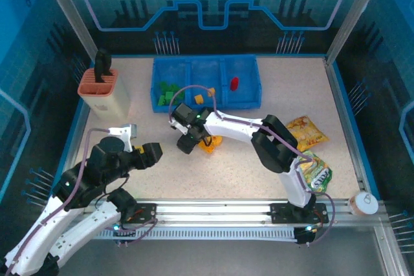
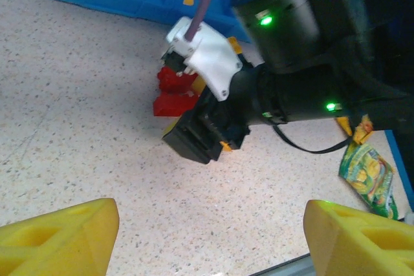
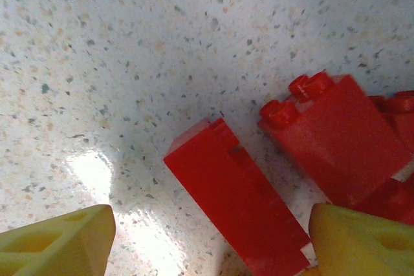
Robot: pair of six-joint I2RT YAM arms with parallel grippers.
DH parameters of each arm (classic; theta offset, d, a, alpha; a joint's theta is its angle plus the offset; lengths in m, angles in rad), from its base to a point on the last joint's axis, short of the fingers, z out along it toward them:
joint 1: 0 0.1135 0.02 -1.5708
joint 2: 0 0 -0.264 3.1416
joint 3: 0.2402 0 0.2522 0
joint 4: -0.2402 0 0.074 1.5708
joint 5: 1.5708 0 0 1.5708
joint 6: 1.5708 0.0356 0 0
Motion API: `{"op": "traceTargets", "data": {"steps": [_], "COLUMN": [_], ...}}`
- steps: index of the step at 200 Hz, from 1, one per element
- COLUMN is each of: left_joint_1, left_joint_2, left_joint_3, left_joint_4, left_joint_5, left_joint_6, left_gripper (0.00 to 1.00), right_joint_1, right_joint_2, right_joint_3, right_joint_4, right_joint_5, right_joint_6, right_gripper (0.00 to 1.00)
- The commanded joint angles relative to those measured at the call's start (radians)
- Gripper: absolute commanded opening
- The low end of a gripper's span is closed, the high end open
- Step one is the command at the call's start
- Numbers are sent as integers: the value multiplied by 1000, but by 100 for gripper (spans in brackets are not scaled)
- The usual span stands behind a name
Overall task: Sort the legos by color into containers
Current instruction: Move the lego to the center of the table, then pick up the lego from the center of the table.
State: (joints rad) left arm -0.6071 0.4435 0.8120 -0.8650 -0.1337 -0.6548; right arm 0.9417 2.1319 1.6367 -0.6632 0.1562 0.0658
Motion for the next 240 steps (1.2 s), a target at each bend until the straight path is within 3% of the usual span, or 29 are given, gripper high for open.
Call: {"op": "traceTargets", "data": {"steps": [1,33,78,108,133,177,208,240], "left_joint_1": [-7,-7,-7,-6,-7,-6,-6,-8], "left_joint_2": [-16,-9,-3,-2,-3,-6,-8,1], "left_joint_3": [-11,-11,-9,-3,3,6,-17,-30], "left_joint_4": [45,46,54,47,48,15,34,56], "left_joint_5": [33,28,27,18,22,4,12,24], "left_joint_6": [9,12,15,26,27,37,26,13], "left_gripper": [76,76,76,76,76,76,76,76], "right_joint_1": [-4,8,35,68,45,-150,-355,-488], "right_joint_2": [32,11,4,-73,-164,-340,-417,-347], "right_joint_3": [18,-11,43,101,117,85,-45,-88], "right_joint_4": [-32,-23,-92,-125,-115,-144,-78,-14], "right_joint_5": [0,-1,24,76,107,261,173,48], "right_joint_6": [-11,-2,31,28,33,145,210,216], "right_gripper": [79,76,40,30,29,29,30,31]}}
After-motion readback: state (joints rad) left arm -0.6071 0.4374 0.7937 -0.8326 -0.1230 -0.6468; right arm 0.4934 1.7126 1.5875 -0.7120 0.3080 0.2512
